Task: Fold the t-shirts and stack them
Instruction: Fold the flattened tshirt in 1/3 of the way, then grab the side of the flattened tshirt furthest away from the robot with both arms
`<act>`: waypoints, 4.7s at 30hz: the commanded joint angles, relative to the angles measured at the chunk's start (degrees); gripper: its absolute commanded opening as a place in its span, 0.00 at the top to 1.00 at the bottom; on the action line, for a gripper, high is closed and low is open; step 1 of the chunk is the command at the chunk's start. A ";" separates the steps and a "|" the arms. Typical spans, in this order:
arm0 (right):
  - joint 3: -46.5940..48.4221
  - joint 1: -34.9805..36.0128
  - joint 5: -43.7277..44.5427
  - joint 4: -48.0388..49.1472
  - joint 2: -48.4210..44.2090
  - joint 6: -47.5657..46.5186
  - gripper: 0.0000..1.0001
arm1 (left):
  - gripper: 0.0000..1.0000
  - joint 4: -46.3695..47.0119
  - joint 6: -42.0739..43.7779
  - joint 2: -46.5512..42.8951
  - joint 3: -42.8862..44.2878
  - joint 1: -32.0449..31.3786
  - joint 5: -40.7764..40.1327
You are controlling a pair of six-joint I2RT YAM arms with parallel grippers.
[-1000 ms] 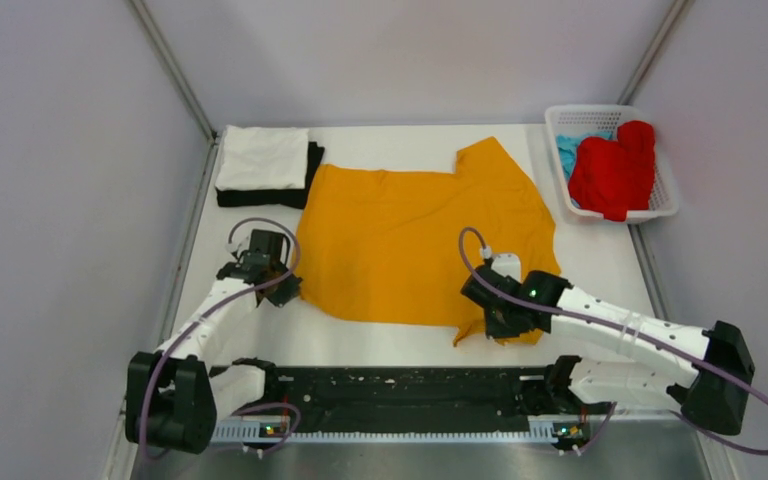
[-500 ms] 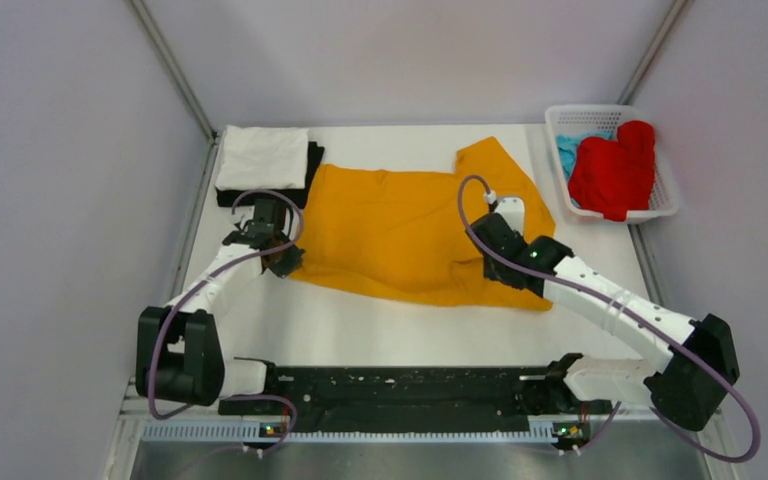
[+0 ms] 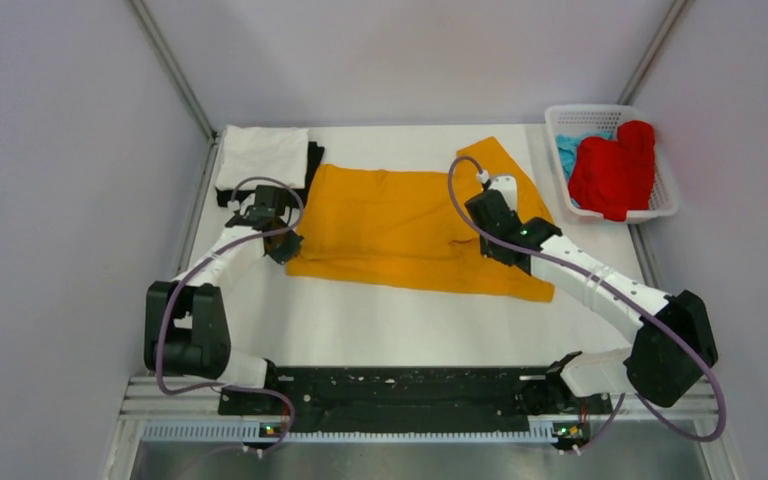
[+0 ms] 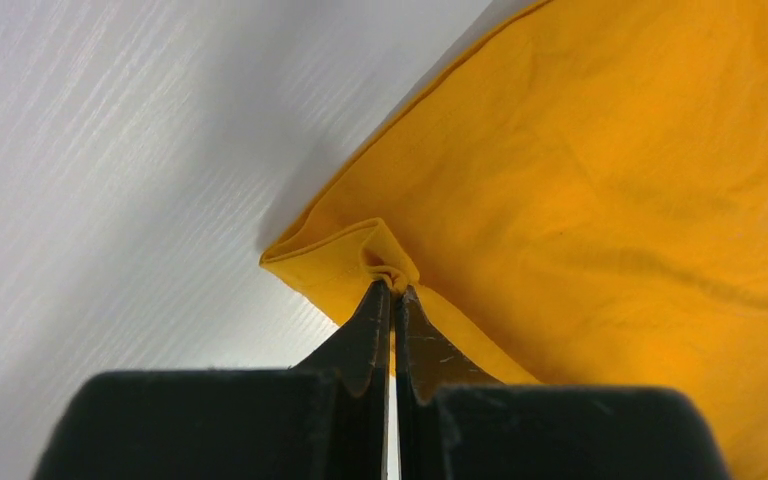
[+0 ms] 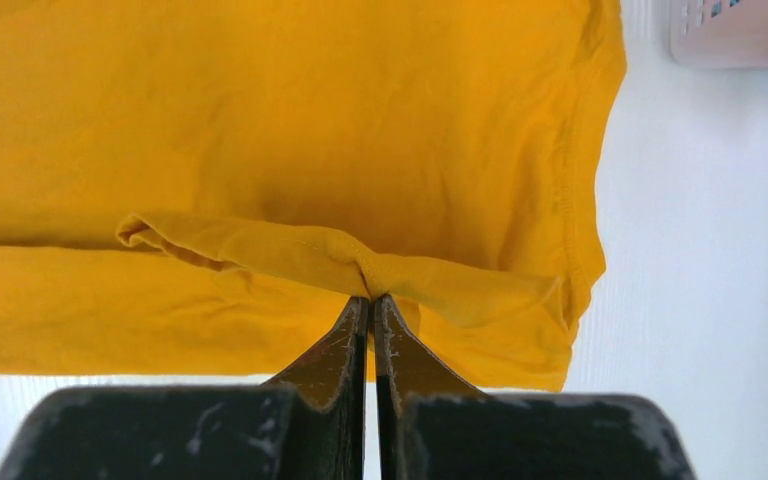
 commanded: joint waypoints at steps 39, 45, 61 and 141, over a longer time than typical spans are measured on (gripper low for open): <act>-11.71 -9.75 -33.06 29.16 14.22 3.43 0.02 | 0.01 9.56 5.44 20.27 10.36 -5.69 18.30; -20.43 -8.87 -34.46 30.42 10.83 6.58 0.03 | 0.01 11.17 4.41 16.12 0.79 -6.44 16.71; -40.60 4.56 -25.55 15.36 -23.59 25.64 0.03 | 0.01 7.51 -8.63 -16.26 -30.92 -16.05 9.75; 41.21 -18.81 -8.95 17.32 54.29 -5.06 0.39 | 1.00 -10.21 9.86 28.37 30.00 -0.42 -1.10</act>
